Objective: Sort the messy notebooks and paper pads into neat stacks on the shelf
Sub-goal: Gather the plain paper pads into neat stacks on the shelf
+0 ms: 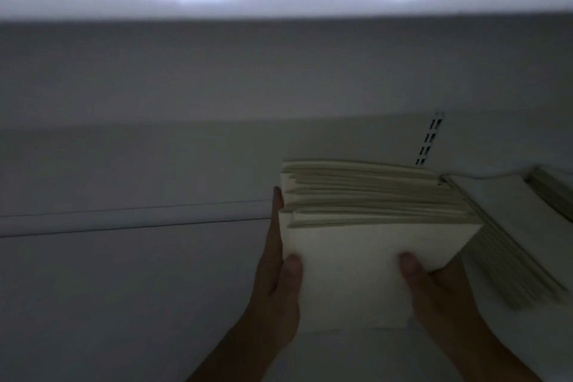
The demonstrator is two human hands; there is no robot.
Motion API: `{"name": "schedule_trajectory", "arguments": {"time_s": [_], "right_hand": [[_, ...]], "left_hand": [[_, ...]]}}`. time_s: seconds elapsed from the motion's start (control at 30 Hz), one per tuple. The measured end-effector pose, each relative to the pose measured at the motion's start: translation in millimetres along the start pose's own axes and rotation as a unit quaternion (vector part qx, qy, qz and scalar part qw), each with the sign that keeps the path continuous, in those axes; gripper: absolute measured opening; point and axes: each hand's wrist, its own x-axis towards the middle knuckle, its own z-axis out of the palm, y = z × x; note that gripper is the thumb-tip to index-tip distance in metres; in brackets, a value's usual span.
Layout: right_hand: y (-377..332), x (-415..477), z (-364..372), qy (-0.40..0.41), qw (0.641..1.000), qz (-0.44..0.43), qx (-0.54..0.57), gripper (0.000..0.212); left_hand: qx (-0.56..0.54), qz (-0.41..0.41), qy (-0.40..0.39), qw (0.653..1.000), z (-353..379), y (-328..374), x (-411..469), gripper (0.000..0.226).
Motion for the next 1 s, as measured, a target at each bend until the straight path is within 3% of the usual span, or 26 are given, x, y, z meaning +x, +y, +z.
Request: {"name": "schedule_trajectory", "arguments": {"time_s": [0.07,0.13,0.23,0.27,0.37,0.5,0.6,0.8,0.87,0.93,1.0], "right_hand": [[2.7,-3.3,-3.4,-0.002,1.0,0.012,0.015,0.105],[5.6,-6.0,-3.6,0.018,1.0,-0.002,0.008,0.101],[11.6,-10.0,-4.5,0.016,1.0,0.005,0.025,0.065],[10.2,-9.9,-3.2,0.018,1.0,0.001,0.017,0.064],[13.4,-7.6,-2.4,0.013,1.0,-0.006,-0.013,0.099],[13.8,-4.8,-1.3,0.007,1.0,-0.027,0.002,0.076],[15.5,-8.0,-0.2,0.002,0.999,-0.043,-0.009,0.074],[20.2,-10.8,0.1,0.017,0.998,-0.056,-0.013,0.066],[19.5,-12.4,-0.1,0.02,0.998,-0.059,-0.019,0.061],[16.2,-13.1,-1.1,0.014,0.998,-0.06,-0.019,0.054],[17.0,-12.9,-2.7,0.005,0.997,-0.068,-0.023,0.046]], "left_hand": [[-0.013,0.031,-0.005,0.999,2.0,6.8,1.1,0.083],[-0.072,0.133,-0.042,0.988,4.9,7.6,3.1,0.079],[-0.163,0.144,-0.036,0.975,6.5,0.0,8.5,0.08],[-0.161,0.154,-0.045,0.974,6.2,1.4,7.3,0.08],[-0.106,0.196,-0.044,0.974,7.1,4.4,4.2,0.08],[-0.04,0.277,0.014,0.96,0.4,17.0,7.8,0.064],[0.061,0.345,-0.003,0.937,-7.0,28.8,17.0,0.049],[0.059,0.326,0.021,0.943,-0.8,30.7,17.6,0.042],[0.037,0.325,-0.004,0.945,-0.9,29.5,18.7,0.041],[-0.001,0.31,-0.063,0.949,-4.9,23.0,19.4,0.071],[-0.05,0.233,-0.112,0.965,-7.4,12.2,15.9,0.109]]}}
